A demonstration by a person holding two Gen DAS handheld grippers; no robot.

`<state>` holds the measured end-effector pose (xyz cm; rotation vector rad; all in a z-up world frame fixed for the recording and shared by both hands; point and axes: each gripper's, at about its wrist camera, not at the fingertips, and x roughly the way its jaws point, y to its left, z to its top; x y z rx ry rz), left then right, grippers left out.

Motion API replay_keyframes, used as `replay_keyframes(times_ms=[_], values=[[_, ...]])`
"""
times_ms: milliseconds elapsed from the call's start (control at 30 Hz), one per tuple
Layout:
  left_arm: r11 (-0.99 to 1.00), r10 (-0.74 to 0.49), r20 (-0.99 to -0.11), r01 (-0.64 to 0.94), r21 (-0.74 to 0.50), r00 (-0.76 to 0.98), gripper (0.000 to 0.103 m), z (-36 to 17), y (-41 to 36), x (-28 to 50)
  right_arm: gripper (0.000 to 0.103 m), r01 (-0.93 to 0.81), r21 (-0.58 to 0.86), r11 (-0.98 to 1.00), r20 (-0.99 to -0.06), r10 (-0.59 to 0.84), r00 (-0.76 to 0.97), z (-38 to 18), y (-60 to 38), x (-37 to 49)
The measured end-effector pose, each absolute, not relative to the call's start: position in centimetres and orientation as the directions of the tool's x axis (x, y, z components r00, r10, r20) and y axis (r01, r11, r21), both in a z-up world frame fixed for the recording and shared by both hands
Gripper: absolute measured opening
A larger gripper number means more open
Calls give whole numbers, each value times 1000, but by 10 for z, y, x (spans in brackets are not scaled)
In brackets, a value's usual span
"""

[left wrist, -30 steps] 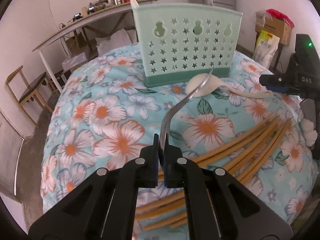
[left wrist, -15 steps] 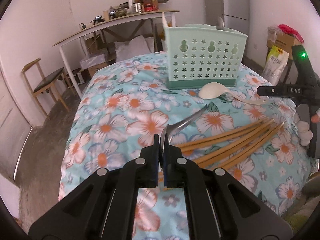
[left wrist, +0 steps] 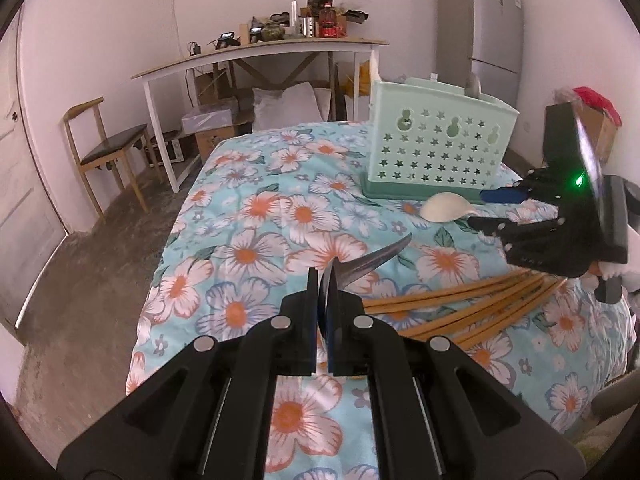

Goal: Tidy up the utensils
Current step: 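Carry the white spoon to the holder with the right gripper while the left carries the metal spoon, then lower the white spoon into the holder with the right gripper while the left holds the metal spoon above it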

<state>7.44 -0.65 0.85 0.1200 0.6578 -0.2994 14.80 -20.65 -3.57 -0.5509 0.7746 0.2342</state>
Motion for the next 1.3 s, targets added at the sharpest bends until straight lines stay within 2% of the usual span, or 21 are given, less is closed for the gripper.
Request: replay_keyframes(times_ms=[333,533,700,767,833,867,1033,1300], values=[[954,-253,-621,298,-33,742,2,0,6,84,26,-447,-623,642,-659,-124,742,-56,-158,163],[955,-256,-620,295,-42,741,2,-1,8,86,26,-423,-696,580,-606,-159,779,-56,-135,168],[955,-257,-622,291,-48,740,3,-2,11,88,27,-438,-700,564,-608,-148,780,-54,-121,176],[956,-255,-621,290,-46,742,3,-2,11,88,25,-442,-688,575,-612,-133,780,-55,-112,185],[958,-250,-619,284,-45,744,3,-1,12,88,10,-424,-682,597,-604,-131,786,-52,-112,189],[959,-247,-617,281,-43,747,3,0,13,88,8,-418,-669,615,-604,-122,787,-47,-114,190],[963,-231,-611,269,-30,757,2,4,15,86,7,-388,-584,713,-605,-63,794,-18,-127,185],[964,-221,-576,265,-9,787,3,20,11,78,7,-311,-321,895,-594,65,802,46,-172,175]])
